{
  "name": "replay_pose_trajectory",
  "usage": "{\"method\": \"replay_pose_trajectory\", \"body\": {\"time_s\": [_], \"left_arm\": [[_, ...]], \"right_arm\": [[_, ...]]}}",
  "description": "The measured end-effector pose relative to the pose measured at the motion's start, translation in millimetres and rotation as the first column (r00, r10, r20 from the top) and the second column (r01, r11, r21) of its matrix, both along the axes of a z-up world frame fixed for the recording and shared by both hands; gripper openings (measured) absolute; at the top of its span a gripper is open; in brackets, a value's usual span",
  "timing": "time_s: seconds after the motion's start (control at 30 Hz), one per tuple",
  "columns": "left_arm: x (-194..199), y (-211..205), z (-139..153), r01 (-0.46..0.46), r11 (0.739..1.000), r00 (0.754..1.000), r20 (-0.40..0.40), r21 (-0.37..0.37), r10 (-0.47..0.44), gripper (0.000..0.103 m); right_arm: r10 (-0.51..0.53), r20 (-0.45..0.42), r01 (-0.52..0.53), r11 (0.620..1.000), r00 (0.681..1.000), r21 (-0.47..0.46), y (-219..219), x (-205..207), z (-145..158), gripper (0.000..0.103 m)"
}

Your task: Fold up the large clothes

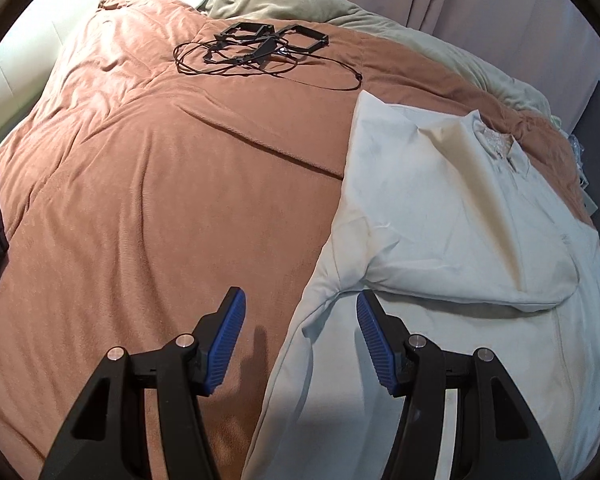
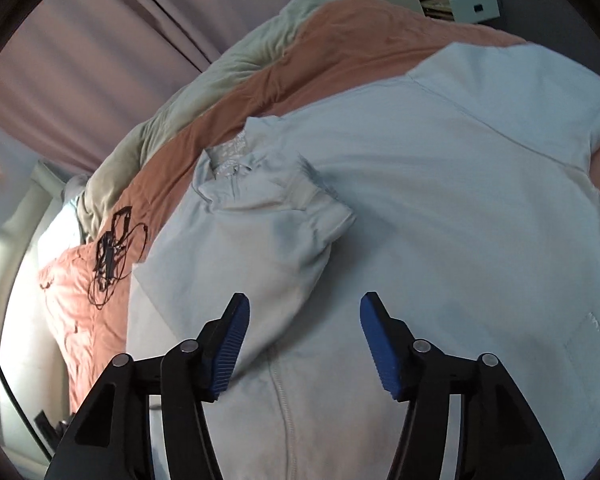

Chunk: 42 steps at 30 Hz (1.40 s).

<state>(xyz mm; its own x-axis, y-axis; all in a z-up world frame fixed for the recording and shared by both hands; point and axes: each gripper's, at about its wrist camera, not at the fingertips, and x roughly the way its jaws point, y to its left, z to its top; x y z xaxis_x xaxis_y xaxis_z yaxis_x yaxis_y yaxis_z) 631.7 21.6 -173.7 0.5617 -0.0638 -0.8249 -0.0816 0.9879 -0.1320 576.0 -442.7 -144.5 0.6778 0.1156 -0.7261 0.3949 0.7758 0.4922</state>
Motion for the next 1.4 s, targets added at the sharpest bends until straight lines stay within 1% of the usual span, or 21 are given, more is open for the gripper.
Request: {"method": "replay_pose_trajectory", "body": {"time_s": [0.1, 0.2, 0.3, 0.37, 0.43, 0.5, 0.53, 0.57, 0.63, 0.7, 0.77, 0.83, 0.9, 0.93, 0.97, 1.0, 1.1, 1.2, 1.3, 1.37, 1.4], "left_arm": [[1.4, -5.2, -3.3, 0.014, 0.999, 1.0, -0.01, 0.037, -0.014, 0.059], [3.7, -9.0, -7.9, 0.028, 0.998, 0.999, -0.026, 0.062, -0.026, 0.059], [6.8, -11.4, -14.2, 0.032, 0.995, 0.998, -0.048, 0.098, -0.028, 0.059], [9.1, -10.9, -17.9, 0.027, 0.994, 0.998, -0.056, 0.106, -0.021, 0.059], [11.6, -11.3, -22.0, 0.029, 0.993, 0.998, -0.067, 0.111, -0.021, 0.059], [14.3, -13.1, -26.0, 0.029, 0.991, 0.997, -0.073, 0.128, -0.02, 0.058], [15.7, -13.9, -27.9, 0.026, 0.991, 0.997, -0.074, 0.134, -0.016, 0.055], [17.2, -14.0, -29.9, 0.022, 0.991, 0.997, -0.075, 0.133, -0.012, 0.054], [19.3, -13.8, -32.5, 0.012, 0.993, 0.997, -0.075, 0.116, -0.004, 0.053], [20.9, -12.6, -33.1, 0.001, 0.995, 0.997, -0.073, 0.101, 0.007, 0.053], [21.6, -12.4, -32.8, -0.008, 0.996, 0.997, -0.07, 0.092, 0.015, 0.053], [22.0, -13.9, -33.2, -0.015, 0.995, 0.997, -0.068, 0.094, 0.021, 0.053], [21.5, -15.5, -32.6, -0.023, 0.993, 0.998, -0.061, 0.113, 0.03, 0.053], [21.4, -15.4, -32.4, -0.027, 0.993, 0.998, -0.057, 0.117, 0.034, 0.053], [20.7, -14.7, -31.8, -0.03, 0.993, 0.998, -0.054, 0.115, 0.037, 0.053], [20.9, -13.6, -31.5, -0.031, 0.994, 0.998, -0.053, 0.109, 0.037, 0.053], [22.6, -7.9, -33.2, -0.034, 0.996, 0.998, -0.058, 0.082, 0.039, 0.053], [25.1, -4.1, -34.0, -0.041, 0.998, 0.997, -0.064, 0.043, 0.044, 0.053], [25.7, -8.6, -31.8, -0.037, 0.997, 0.997, -0.07, 0.062, 0.041, 0.053], [24.7, -10.5, -27.8, -0.048, 0.997, 0.996, -0.072, 0.065, 0.052, 0.053], [23.0, -12.0, -24.1, -0.052, 0.997, 0.996, -0.065, 0.057, 0.056, 0.053]], "right_arm": [[0.016, -0.02, -0.016, 0.999, 1.0, 0.037, -2.3, 8.1, -14.8, 0.06], [0.043, -0.02, -0.041, 0.993, 0.999, 0.111, -3.3, 24.3, -37.5, 0.06], [0.037, -0.033, -0.03, 0.983, 0.999, 0.181, -11.4, 39.6, -58.9, 0.06], [0.034, -0.012, -0.031, 0.979, 0.999, 0.199, -15.3, 48.0, -65.3, 0.059], [0.026, -0.022, -0.021, 0.981, 0.999, 0.191, -20.0, 54.7, -71.1, 0.06], [0.015, -0.007, -0.013, 0.977, 1.0, 0.211, -25.5, 58.5, -75.9, 0.059], [0.008, 0.007, -0.009, 0.974, 1.0, 0.226, -28.0, 59.0, -77.2, 0.053], [0.005, 0.011, -0.008, 0.973, 1.0, 0.23, -29.7, 60.2, -77.6, 0.036], [0.01, 0.03, -0.017, 0.969, 0.999, 0.246, -32.6, 60.9, -76.7, 0.011], [-0.015, 0.049, 0.003, 0.968, 0.999, 0.249, -35.5, 54.1, -72.7, 0.01], [-0.057, 0.051, 0.044, 0.974, 0.997, 0.221, -35.8, 40.3, -65.7, 0.009], [-0.083, 0.02, 0.079, 0.984, 0.996, 0.158, -32.0, 26.0, -58.7, 0.009], [-0.101, -0.009, 0.101, 0.985, 0.995, 0.136, -29.3, 15.0, -57.3, 0.009], [-0.104, -0.028, 0.107, 0.984, 0.994, 0.143, -28.7, 11.8, -59.2, 0.01], [-0.101, -0.043, 0.107, 0.982, 0.994, 0.154, -28.7, 11.1, -61.5, 0.014], [-0.096, -0.055, 0.103, 0.981, 0.994, 0.166, -27.7, 11.1, -63.4, 0.014], [-0.08, -0.047, 0.086, 0.985, 0.996, 0.15, -26.5, 15.5, -64.4, 0.014], [-0.069, -0.019, 0.071, 0.984, 0.997, 0.166, -33.1, 23.8, -70.6, 0.011], [-0.059, -0.028, 0.064, 0.978, 0.998, 0.197, -40.0, 33.6, -79.5, 0.011], [-0.048, -0.032, 0.054, 0.979, 0.998, 0.198, -40.2, 33.0, -77.1, 0.015], [-0.05, -0.034, 0.056, 0.978, 0.998, 0.199, -41.1, 30.7, -73.2, 0.02]]}}
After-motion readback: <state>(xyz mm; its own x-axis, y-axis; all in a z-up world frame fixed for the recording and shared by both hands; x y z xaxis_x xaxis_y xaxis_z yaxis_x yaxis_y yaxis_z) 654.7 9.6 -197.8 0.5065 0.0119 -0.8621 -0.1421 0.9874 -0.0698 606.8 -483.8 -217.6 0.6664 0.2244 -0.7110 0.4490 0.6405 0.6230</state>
